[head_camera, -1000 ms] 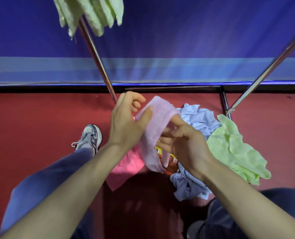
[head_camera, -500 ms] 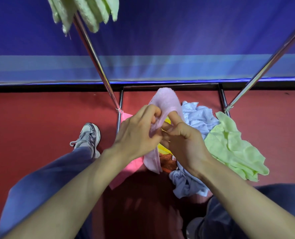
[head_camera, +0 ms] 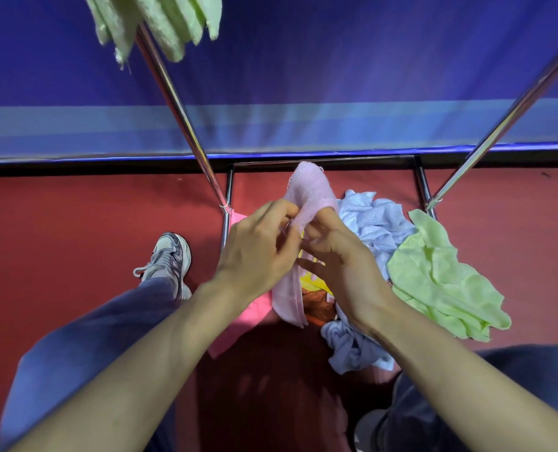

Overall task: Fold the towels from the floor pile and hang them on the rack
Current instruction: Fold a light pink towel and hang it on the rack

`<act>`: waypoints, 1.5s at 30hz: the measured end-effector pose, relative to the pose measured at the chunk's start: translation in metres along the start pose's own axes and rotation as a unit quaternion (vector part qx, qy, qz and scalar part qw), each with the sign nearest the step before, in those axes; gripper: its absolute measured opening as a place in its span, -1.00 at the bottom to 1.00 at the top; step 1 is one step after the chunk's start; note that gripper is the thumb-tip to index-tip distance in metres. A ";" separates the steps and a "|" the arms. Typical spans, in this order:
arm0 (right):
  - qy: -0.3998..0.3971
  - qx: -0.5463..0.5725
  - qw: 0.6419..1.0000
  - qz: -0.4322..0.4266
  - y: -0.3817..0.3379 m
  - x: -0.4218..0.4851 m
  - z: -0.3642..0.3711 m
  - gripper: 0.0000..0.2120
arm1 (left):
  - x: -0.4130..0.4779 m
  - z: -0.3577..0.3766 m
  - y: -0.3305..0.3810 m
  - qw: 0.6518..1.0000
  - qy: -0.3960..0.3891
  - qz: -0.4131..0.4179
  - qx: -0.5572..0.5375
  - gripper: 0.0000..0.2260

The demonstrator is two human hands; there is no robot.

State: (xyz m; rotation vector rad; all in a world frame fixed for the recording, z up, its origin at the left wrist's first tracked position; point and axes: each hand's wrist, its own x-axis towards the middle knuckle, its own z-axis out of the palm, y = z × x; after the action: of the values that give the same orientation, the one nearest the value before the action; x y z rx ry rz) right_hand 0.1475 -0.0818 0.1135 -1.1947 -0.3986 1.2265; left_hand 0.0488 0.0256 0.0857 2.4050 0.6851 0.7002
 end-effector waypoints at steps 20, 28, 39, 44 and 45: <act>-0.124 -0.009 0.989 -0.084 0.008 -0.011 0.013 -0.63 | 0.004 -0.010 0.009 0.994 0.103 -0.037 -0.007 -0.86; -0.086 -0.128 0.986 -0.061 0.014 -0.010 0.008 -0.59 | 0.006 -0.013 0.007 0.996 0.088 -0.008 0.002 -0.84; 0.012 -0.003 0.998 -0.066 0.002 -0.003 0.008 -0.62 | 0.016 -0.017 0.005 0.958 0.057 -0.136 -0.244 -0.81; 0.057 0.006 0.995 -0.084 -0.017 0.004 -0.004 -0.62 | 0.028 -0.025 -0.009 0.901 0.026 -0.266 -0.343 -0.60; 0.058 0.002 0.995 -0.081 -0.020 0.004 -0.006 -0.60 | 0.028 -0.026 -0.010 0.876 -0.010 -0.294 -0.382 -0.62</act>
State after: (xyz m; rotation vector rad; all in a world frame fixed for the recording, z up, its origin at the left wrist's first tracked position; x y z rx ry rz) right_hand 0.1635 -0.0788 0.1266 -1.1999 -0.3965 1.0132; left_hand 0.0511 0.0585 0.1076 1.3753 0.8695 0.5364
